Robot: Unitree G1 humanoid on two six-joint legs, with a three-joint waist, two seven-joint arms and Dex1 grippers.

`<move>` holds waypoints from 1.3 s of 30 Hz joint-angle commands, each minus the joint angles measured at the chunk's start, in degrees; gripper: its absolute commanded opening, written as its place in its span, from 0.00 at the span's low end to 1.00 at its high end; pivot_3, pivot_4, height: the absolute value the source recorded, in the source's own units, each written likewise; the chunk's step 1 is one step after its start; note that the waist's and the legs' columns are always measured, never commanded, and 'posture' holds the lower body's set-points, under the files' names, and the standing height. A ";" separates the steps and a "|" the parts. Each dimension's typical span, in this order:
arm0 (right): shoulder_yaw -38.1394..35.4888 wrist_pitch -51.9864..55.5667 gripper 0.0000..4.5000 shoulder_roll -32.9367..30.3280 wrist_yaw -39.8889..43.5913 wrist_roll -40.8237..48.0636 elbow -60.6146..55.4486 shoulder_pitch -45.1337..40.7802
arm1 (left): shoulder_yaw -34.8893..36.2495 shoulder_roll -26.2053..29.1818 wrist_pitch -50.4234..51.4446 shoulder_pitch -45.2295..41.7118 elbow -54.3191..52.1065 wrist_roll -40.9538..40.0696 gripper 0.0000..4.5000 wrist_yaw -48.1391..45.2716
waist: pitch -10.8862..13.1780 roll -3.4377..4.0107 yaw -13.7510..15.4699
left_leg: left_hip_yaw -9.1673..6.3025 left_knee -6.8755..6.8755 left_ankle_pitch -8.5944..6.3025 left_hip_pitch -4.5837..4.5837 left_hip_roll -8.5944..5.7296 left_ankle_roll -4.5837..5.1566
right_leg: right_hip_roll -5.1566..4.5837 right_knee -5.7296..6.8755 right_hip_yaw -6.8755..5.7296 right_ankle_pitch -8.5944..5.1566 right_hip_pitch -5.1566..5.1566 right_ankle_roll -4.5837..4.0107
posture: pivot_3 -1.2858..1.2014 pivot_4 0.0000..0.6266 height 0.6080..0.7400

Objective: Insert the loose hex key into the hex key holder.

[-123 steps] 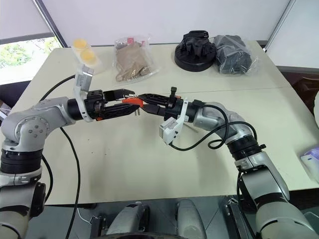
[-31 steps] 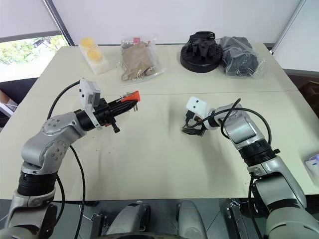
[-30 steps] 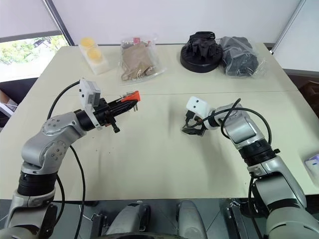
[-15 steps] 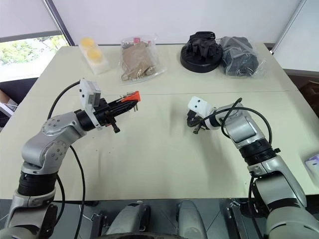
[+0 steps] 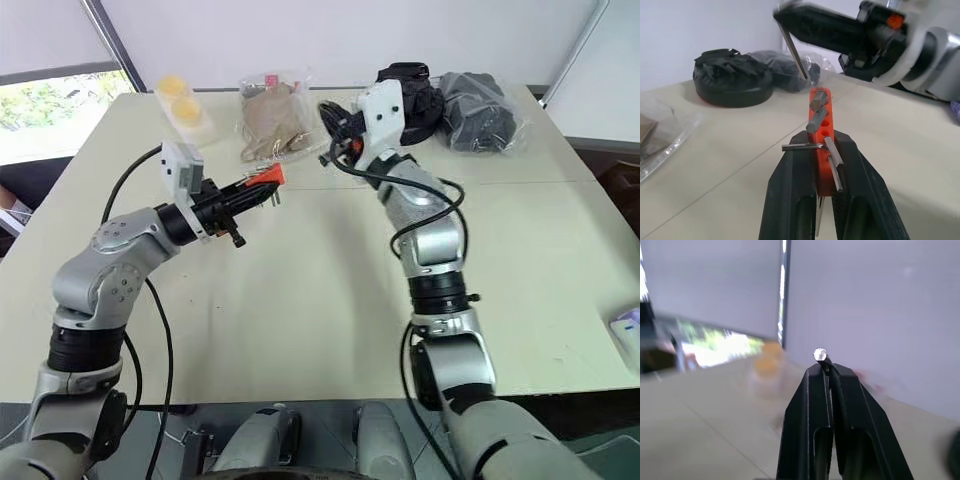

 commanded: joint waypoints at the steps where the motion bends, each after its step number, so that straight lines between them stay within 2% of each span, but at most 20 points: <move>1: -3.29 -0.84 0.01 3.52 -1.27 7.15 -3.82 -3.27 | 0.68 -0.02 -0.96 -1.96 -0.05 0.10 0.00 -0.28 | 0.00 0.00 -0.01 | 0.00 0.00 0.00 0.00 -0.01 0.00 | 0.00 0.01 -0.01 0.00 0.00 0.00 | 0.52 0.24 1.00; 4: -4.01 -0.97 0.01 6.66 -1.99 10.85 -4.58 -3.53 | 0.79 -0.24 -0.84 -3.25 0.65 -0.05 0.00 -0.11 | 0.00 0.01 -0.16 | -0.01 -0.01 0.00 0.00 -0.01 0.00 | 0.00 0.02 -0.01 0.00 -0.02 0.00 | 0.52 0.24 1.00; 10: -1.55 -5.44 0.01 9.03 -3.10 8.91 -4.99 -2.66 | 1.25 -0.37 -0.31 -4.81 1.37 -0.46 0.00 0.14 | 0.00 0.01 -0.97 | -0.04 -0.02 0.00 0.00 -0.01 0.00 | 0.00 0.06 -0.02 0.00 -0.02 0.00 | 0.52 0.24 1.00; 19: 3.75 -9.52 0.01 8.70 -1.49 5.79 -7.11 0.61 | 1.77 -0.51 -0.04 -7.04 2.89 -0.75 0.00 0.40 | 0.00 0.01 -1.65 | -0.06 -0.07 0.00 0.01 0.00 0.00 | 0.01 0.17 -0.01 0.00 -0.10 0.00 | 0.52 0.24 1.00; 39: 6.17 -9.77 0.01 7.63 -1.20 5.07 -7.91 2.14 | 1.53 -1.04 0.14 -7.41 2.62 -0.96 0.00 0.71 | 0.00 0.01 -1.45 | -0.07 -0.06 0.00 0.01 -0.01 -0.01 | 0.00 0.18 -0.01 0.00 -0.10 0.00 | 0.52 0.24 1.00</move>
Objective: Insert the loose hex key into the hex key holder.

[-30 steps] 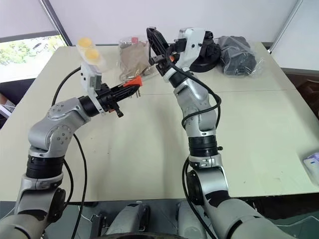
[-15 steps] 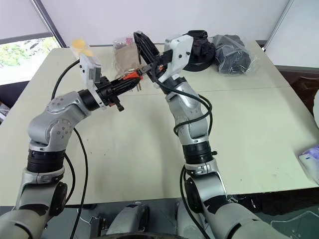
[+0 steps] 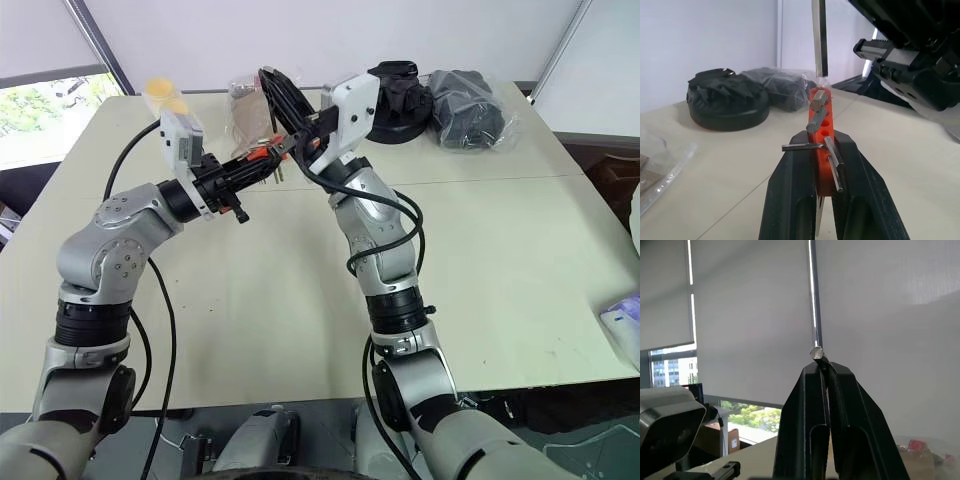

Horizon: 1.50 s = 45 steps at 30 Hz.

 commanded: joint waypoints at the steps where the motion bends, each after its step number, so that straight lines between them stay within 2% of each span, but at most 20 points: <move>1: 0.65 -0.99 0.01 0.10 0.29 -0.29 -2.21 -0.19 | 1.36 -0.18 -0.07 -1.28 -1.52 -0.83 0.00 0.30 | 0.00 0.00 -0.02 | 0.00 0.00 0.00 0.00 0.00 0.00 | 0.00 0.00 0.00 0.00 0.00 0.00 | 0.52 0.24 1.00; 45: 1.09 -2.02 0.01 -0.71 0.49 -2.05 -0.97 0.79 | 1.51 -0.49 0.21 -1.58 -2.07 -0.87 0.00 0.45 | 0.00 0.00 0.01 | 0.00 0.00 0.00 0.00 0.00 0.00 | 0.00 0.00 0.00 0.00 0.00 0.00 | 0.52 0.24 1.00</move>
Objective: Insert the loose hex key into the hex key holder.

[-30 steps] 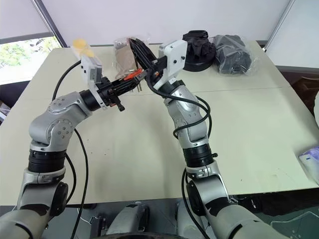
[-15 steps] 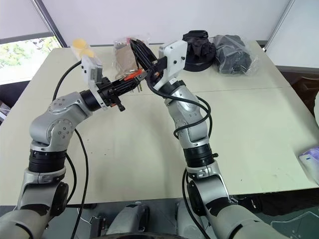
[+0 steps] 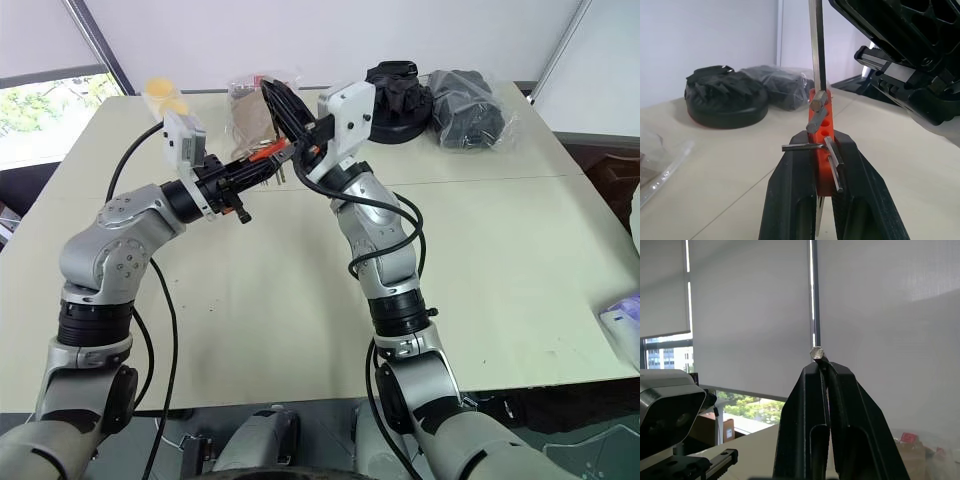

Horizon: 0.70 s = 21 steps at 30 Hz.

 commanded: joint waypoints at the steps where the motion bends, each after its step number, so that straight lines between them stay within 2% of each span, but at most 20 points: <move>1: 0.22 -1.57 0.01 -0.09 0.36 -0.42 -0.93 -0.19 | 1.53 0.09 -0.80 -1.52 -2.00 -0.79 0.00 -0.09 | 0.00 0.00 0.00 | 0.00 0.00 0.00 0.00 0.00 0.00 | 0.00 0.00 0.00 0.00 0.00 0.00 | 0.52 0.24 1.00; 21: 1.97 -2.91 0.01 -0.40 1.04 -2.73 -1.11 2.26 | 2.07 -0.60 -0.63 -2.52 -1.70 -1.24 0.00 0.28 | 0.00 0.00 0.00 | 0.00 0.00 0.00 0.00 0.00 0.00 | 0.00 0.00 0.00 0.00 0.00 0.00 | 0.52 0.24 1.00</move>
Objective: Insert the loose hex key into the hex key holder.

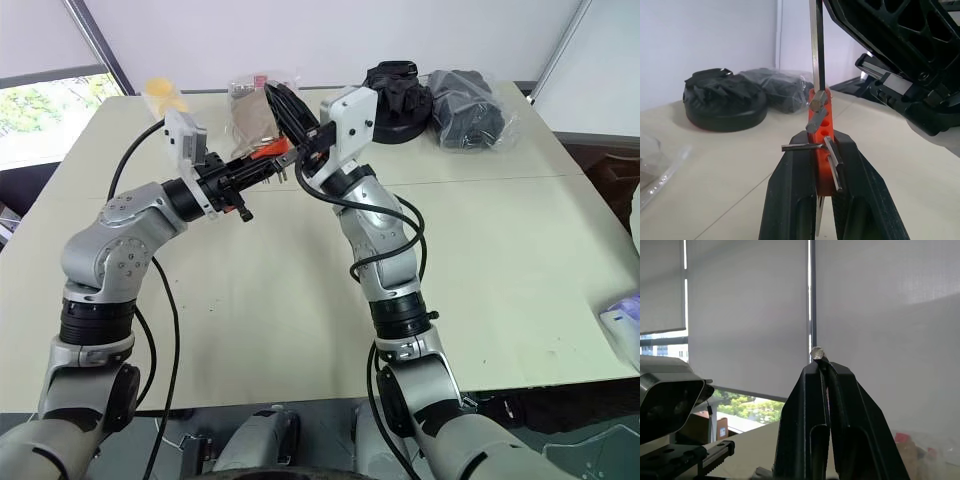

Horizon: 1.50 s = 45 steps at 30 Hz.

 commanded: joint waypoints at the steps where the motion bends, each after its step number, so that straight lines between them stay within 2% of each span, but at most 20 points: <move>1: 1.74 -0.97 0.07 -0.44 0.82 -1.24 -1.50 1.46 | 2.02 -0.05 -0.82 -1.97 -1.69 -1.23 0.00 0.08 | 0.00 0.00 0.02 | 0.00 0.00 0.00 0.00 0.00 0.00 | 0.00 0.00 0.00 0.00 0.00 0.00 | 0.52 0.24 1.00; 4: 3.05 -0.66 0.32 -1.47 1.74 -2.02 -2.56 3.17 | 1.99 -0.14 -0.80 -2.00 -1.55 -1.18 0.00 0.09 | 0.00 0.00 0.04 | 0.00 0.00 0.00 0.00 0.00 0.00 | 0.00 0.00 0.00 0.00 0.01 0.00 | 0.52 0.24 1.00; 6: 3.89 0.06 0.55 -2.92 3.23 -1.98 -4.48 5.58 | 1.92 -0.22 -0.77 -2.05 -1.43 -1.16 0.00 0.04 | 0.00 0.00 0.05 | 0.01 0.01 0.00 0.00 0.00 0.00 | 0.00 -0.01 0.00 0.00 0.01 0.00 | 0.52 0.24 1.00; 11: 2.62 5.44 0.55 -14.08 9.44 0.34 -15.37 18.74 | 1.35 -0.86 -0.45 -1.85 -1.00 -1.15 0.00 -0.34 | -0.02 -0.04 0.67 | -0.05 0.02 0.00 -0.02 -0.08 0.00 | -0.02 -0.09 -0.02 0.00 0.09 0.01 | 0.52 0.24 1.00; 16: -4.63 11.05 0.55 -26.94 14.15 4.81 -25.75 35.76 | -0.29 -2.69 -0.32 -1.33 0.52 -1.03 0.00 -1.56 | -0.01 -0.04 1.83 | -0.02 0.06 -0.01 -0.02 -0.07 0.03 | -0.02 -0.26 -0.01 0.01 0.18 0.02 | 0.52 0.24 1.00; 20: -9.70 16.13 0.55 -34.25 17.35 9.39 -30.70 42.72 | -2.52 -5.30 0.94 -0.42 2.63 -1.39 0.00 -3.06 | -0.01 -0.05 1.74 | 0.09 0.07 -0.02 0.03 -0.01 0.04 | 0.04 -0.26 0.03 0.01 0.22 0.02 | 0.52 0.24 1.00; 27: -15.91 20.71 0.55 -43.04 21.42 13.19 -30.10 42.12 | -6.53 -11.60 8.59 0.35 8.56 -4.06 0.00 -4.96 | 0.01 -0.10 2.03 | 0.08 0.13 -0.04 0.05 -0.01 0.09 | 0.07 -0.29 0.01 0.01 0.33 0.02 | 0.52 0.24 1.00; 35: -16.07 19.24 0.55 -43.91 21.02 11.48 -27.19 36.81 | -3.74 -17.50 25.07 0.68 17.18 -9.19 0.00 -0.44 | 0.01 -0.10 2.03 | 0.06 0.14 -0.04 0.06 0.00 0.09 | 0.06 -0.29 0.00 0.01 0.33 0.02 | 0.52 0.24 1.00; 40: -15.62 18.48 0.56 -43.59 20.88 10.48 -27.14 36.73 | -2.11 -17.28 29.40 1.21 22.13 -7.87 0.50 2.70 | 0.01 -0.10 2.00 | 0.07 0.14 -0.03 0.06 0.00 0.08 | 0.05 -0.28 -0.01 0.01 0.33 0.02 | 0.52 0.24 1.00; 44: -15.25 17.90 0.56 -43.40 20.77 9.81 -26.96 36.64 | -2.11 -14.60 30.60 1.35 23.74 -6.03 0.96 3.43 | -0.01 -0.11 2.03 | 0.07 0.14 -0.03 0.06 0.00 0.08 | 0.05 -0.28 0.00 0.01 0.33 0.02 | 0.52 0.24 1.00; 45: -15.15 17.72 0.56 -43.42 20.86 9.66 -26.83 36.51 | -2.45 -12.96 29.44 1.38 24.08 -4.73 0.98 3.06 | -0.03 -0.11 2.03 | 0.07 0.14 -0.03 0.06 0.00 0.07 | 0.04 -0.29 0.00 0.01 0.33 0.02 | 0.52 0.24 1.00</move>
